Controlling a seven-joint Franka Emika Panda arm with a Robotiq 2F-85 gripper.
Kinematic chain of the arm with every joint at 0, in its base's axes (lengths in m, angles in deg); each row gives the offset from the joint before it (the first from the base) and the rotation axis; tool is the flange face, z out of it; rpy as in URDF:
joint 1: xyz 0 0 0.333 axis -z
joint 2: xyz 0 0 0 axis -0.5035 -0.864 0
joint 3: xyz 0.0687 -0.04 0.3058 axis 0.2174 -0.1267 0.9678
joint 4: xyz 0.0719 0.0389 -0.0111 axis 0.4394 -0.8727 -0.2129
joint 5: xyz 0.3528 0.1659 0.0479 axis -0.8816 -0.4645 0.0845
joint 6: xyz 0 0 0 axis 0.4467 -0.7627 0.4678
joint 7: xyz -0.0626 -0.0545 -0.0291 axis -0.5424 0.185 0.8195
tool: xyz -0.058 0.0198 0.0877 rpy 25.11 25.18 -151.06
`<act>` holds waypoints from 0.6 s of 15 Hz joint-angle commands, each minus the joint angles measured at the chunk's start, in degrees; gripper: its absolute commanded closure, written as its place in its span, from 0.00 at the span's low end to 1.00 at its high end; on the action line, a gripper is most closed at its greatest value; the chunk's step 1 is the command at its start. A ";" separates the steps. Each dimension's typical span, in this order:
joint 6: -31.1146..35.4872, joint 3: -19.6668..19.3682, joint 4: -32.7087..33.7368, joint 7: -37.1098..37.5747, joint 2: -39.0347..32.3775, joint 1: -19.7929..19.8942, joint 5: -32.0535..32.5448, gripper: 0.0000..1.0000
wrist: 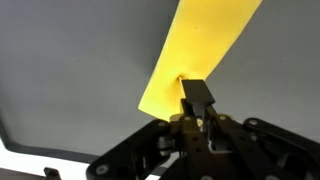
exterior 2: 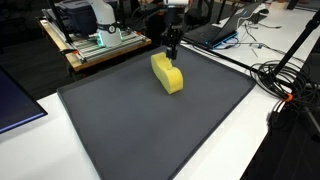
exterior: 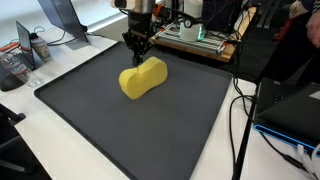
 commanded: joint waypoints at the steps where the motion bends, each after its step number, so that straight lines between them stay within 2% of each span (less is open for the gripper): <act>1: 1.21 -0.54 -2.37 1.41 -2.57 -0.78 1.88 0.97; 9: 1.11 -0.47 -2.96 1.50 -2.51 -0.91 3.39 0.97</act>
